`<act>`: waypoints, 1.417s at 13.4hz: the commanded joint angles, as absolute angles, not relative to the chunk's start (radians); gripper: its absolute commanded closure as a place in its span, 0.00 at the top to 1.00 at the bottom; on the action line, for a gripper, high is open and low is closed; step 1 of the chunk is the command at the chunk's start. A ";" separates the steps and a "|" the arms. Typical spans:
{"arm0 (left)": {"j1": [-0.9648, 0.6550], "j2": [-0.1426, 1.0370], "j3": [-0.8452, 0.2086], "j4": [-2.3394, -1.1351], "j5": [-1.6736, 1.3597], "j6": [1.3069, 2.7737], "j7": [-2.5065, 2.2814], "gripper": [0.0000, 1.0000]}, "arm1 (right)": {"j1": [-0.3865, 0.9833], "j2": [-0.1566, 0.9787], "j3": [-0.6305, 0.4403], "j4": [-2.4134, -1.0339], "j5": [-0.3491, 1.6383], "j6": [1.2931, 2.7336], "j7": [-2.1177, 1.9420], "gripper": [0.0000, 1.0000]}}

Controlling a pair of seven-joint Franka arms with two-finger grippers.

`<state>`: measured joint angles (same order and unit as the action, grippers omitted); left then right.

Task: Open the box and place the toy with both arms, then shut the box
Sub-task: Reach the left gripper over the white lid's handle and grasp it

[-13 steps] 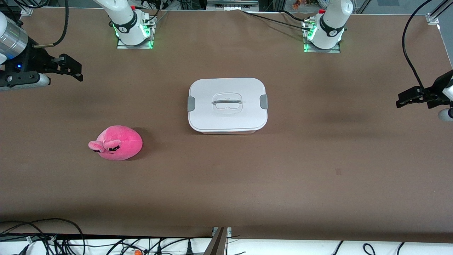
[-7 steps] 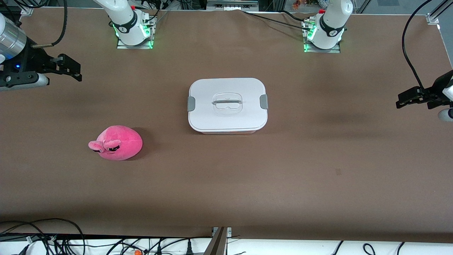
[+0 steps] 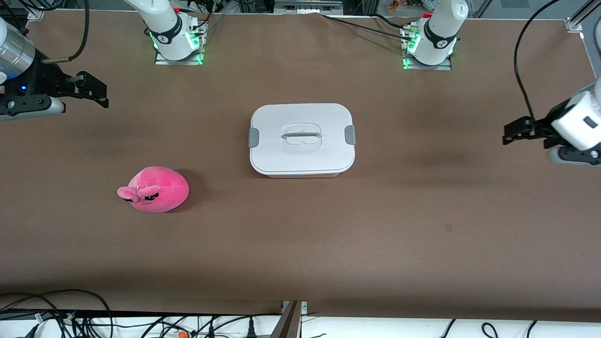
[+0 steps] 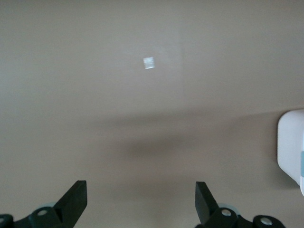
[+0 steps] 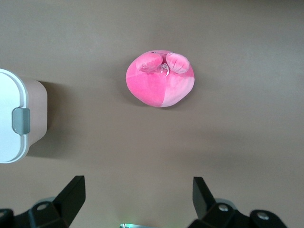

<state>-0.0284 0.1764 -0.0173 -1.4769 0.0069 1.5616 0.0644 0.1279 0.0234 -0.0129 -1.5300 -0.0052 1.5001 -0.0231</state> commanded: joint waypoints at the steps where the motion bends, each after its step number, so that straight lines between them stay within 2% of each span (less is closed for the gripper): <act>1: -0.102 0.218 -0.049 -1.448 -0.028 1.546 0.069 1.00 | 0.129 0.020 -0.014 -1.520 -0.012 1.485 -0.038 1.00; 8: -0.398 0.251 -0.080 -1.450 -0.058 1.548 0.072 1.00 | 0.130 0.020 -0.011 -1.520 -0.012 1.486 -0.040 1.00; 10: -0.480 0.302 -0.080 -1.434 -0.089 1.558 0.075 1.00 | 0.130 0.021 -0.009 -1.522 -0.012 1.488 -0.040 1.00; 15: -0.612 0.467 -0.078 -1.301 -0.081 1.566 0.180 1.00 | 0.129 0.011 -0.018 -1.517 -0.012 1.473 -0.041 1.00; 19: -0.639 0.540 -0.078 -1.290 -0.080 1.705 0.403 1.00 | 0.129 0.011 -0.017 -1.517 -0.012 1.471 -0.040 1.00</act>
<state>-0.6137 0.4919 -0.0943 -1.3408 -0.0643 1.6645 0.2940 0.1285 0.0159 -0.0158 -1.5298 -0.0052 1.4928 -0.0261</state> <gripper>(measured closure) 0.000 0.000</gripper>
